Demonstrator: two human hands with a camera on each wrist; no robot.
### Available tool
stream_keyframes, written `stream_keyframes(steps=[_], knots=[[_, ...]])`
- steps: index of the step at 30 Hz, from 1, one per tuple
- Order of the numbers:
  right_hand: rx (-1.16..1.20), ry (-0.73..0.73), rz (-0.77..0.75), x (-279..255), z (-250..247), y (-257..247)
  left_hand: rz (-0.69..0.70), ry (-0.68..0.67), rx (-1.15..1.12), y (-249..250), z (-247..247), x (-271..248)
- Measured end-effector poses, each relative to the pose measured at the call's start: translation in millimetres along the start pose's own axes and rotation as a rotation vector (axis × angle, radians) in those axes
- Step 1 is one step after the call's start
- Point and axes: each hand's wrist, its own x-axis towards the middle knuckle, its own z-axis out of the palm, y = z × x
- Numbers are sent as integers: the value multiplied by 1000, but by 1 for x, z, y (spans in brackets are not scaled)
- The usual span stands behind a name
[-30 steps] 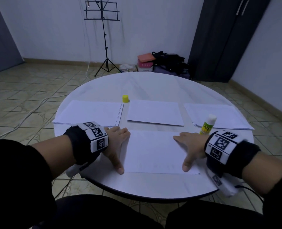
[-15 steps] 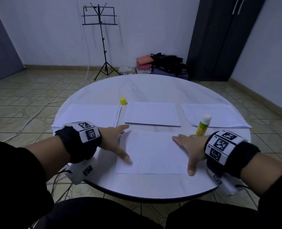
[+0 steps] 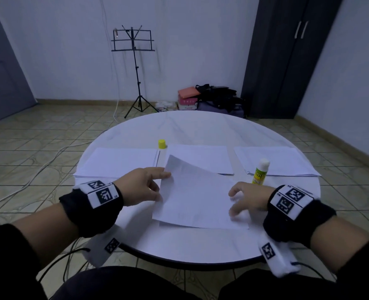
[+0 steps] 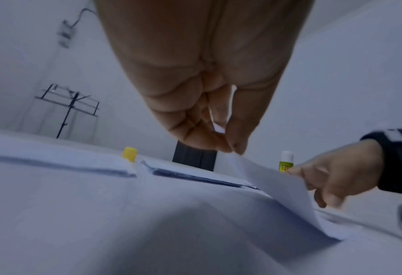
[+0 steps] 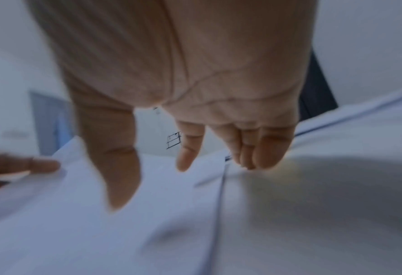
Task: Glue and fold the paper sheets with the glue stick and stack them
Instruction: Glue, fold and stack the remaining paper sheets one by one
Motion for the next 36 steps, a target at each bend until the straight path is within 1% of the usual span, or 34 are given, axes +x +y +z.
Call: stream_keyframes(steps=[1, 3, 5, 7, 9, 10, 11, 14, 18, 21, 23, 25, 27, 30, 35, 36], knots=[[79, 32, -4, 2, -1, -3, 40, 31, 9, 1, -1, -1], [176, 67, -21, 10, 0, -9, 94, 94, -57, 0, -3, 1], [299, 149, -1, 16, 1, -17, 104, 141, -146, -3, -5, 6], [355, 247, 3, 20, 1, -22, 65, 171, -210, -5, -7, 14], [383, 333, -15, 25, 0, -30, -2, 204, -167, -5, -8, 29], [362, 353, -12, 30, -2, -33, -27, 213, -126, -5, -9, 38], [330, 354, -3, 36, -5, -37, -48, 217, -90, -3, -10, 48], [181, 286, 42, 55, -16, -53, -119, 189, -2, 5, -16, 83], [-61, 213, 89, 78, -31, -66, -229, 22, 185, 13, -19, 123], [-196, 187, 80, 93, -39, -68, -296, -123, 335, 21, -15, 139], [-287, 165, 68, 99, -42, -67, -311, -170, 423, 21, -9, 147], [-360, 145, 87, 103, -43, -64, -325, -164, 478, 19, -4, 152], [-358, 113, 114, 111, -45, -60, -337, -140, 518, 17, 1, 156], [-300, 132, 113, 119, -48, -56, -343, -111, 513, 15, 1, 159], [-302, 160, 103, 126, -46, -57, -317, -87, 538, 11, 2, 160], [-315, 144, 111, 123, -44, -60, -319, -85, 549, 11, 3, 159]])
